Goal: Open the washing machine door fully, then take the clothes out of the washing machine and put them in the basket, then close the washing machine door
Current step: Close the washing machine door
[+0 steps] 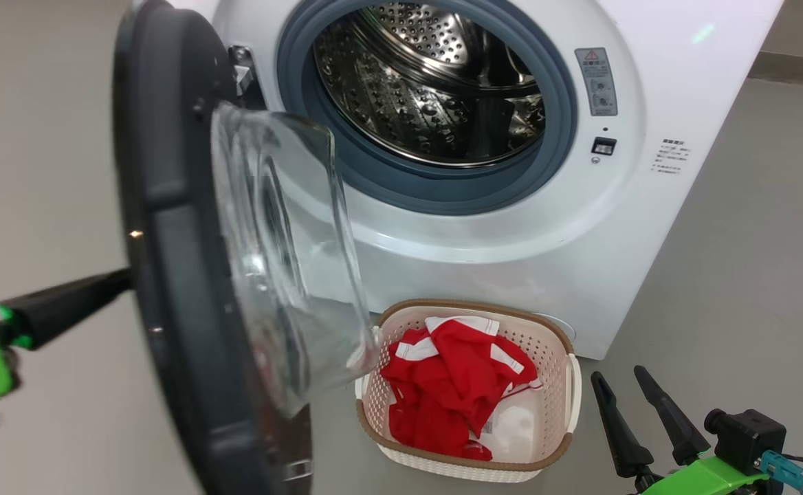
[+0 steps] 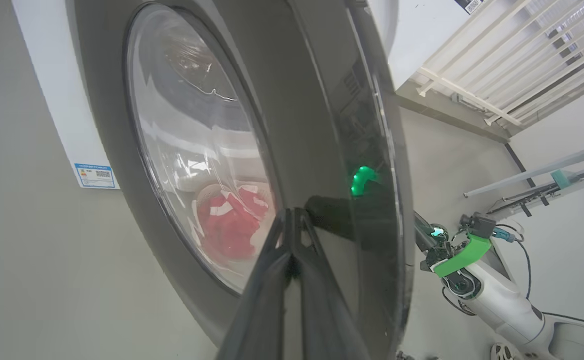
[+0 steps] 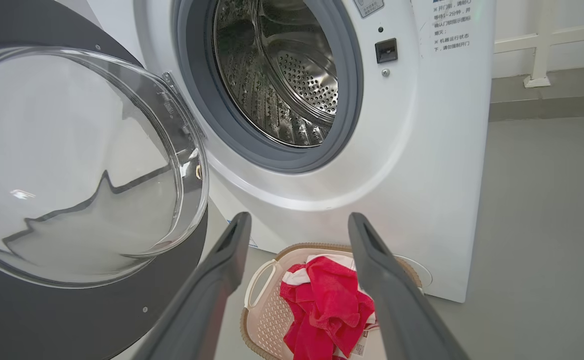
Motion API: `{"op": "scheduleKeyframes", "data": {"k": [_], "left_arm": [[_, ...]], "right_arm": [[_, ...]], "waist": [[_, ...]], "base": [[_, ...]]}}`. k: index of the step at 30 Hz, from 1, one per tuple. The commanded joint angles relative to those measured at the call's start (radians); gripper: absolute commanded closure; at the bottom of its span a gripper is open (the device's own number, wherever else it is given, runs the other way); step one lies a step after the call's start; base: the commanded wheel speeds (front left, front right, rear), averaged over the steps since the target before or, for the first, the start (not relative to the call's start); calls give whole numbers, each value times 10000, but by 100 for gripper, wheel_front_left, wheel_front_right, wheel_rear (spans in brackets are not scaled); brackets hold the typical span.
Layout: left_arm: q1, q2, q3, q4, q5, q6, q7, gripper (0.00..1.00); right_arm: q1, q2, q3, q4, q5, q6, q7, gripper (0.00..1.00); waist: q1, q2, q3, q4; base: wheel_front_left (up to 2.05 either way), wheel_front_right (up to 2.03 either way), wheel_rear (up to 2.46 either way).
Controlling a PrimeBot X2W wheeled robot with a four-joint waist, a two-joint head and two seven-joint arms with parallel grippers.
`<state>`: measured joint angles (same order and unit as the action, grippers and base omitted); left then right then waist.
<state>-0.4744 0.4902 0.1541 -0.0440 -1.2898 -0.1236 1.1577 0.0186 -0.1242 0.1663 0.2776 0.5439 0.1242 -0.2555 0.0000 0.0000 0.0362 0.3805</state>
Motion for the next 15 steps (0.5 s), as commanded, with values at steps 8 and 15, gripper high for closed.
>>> {"op": "scheduleKeyframes", "data": {"k": [8, 15], "left_arm": [[-515, 202, -1245, -829, -44, -70, -1699, 100], [-928, 138, -2245, -675, 1, -70, -3206, 100]], "right_arm": [[-101, -132, 166, -241, -86, 65, -63, 0], [-108, -120, 151, -254, -95, 65, -63, 0]], "waist": [[0, 0, -6, -229], [0, 0, 16, -399]], "base": [[0, 0, 0], [0, 0, 0]]}}
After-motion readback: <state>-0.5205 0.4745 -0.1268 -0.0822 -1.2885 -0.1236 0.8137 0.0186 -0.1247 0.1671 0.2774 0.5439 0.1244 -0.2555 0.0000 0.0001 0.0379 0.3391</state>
